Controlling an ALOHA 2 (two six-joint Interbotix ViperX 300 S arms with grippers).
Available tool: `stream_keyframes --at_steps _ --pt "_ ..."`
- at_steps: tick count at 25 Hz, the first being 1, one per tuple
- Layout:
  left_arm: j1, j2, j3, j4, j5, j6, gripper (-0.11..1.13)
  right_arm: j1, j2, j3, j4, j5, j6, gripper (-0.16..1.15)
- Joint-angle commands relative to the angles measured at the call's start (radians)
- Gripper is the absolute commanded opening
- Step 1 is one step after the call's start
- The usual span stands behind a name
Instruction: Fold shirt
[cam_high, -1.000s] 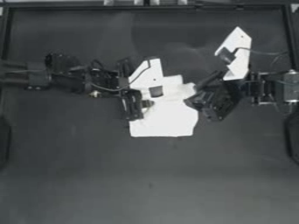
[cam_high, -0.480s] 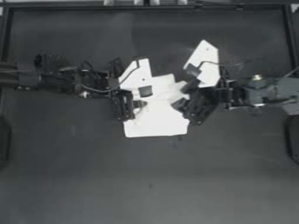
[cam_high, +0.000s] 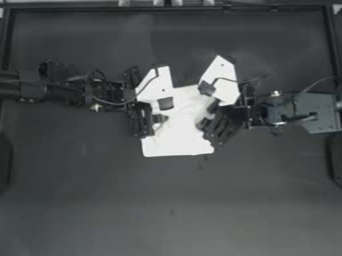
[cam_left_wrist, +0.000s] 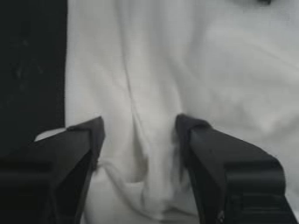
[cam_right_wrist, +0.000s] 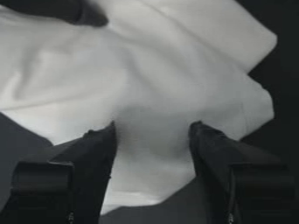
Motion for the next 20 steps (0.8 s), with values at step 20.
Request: stream_keyframes --at_steps 20 --pt "-0.061 -0.018 0.018 -0.043 0.005 -0.006 0.87 0.075 0.089 -0.003 0.078 -0.054 0.002 0.85"
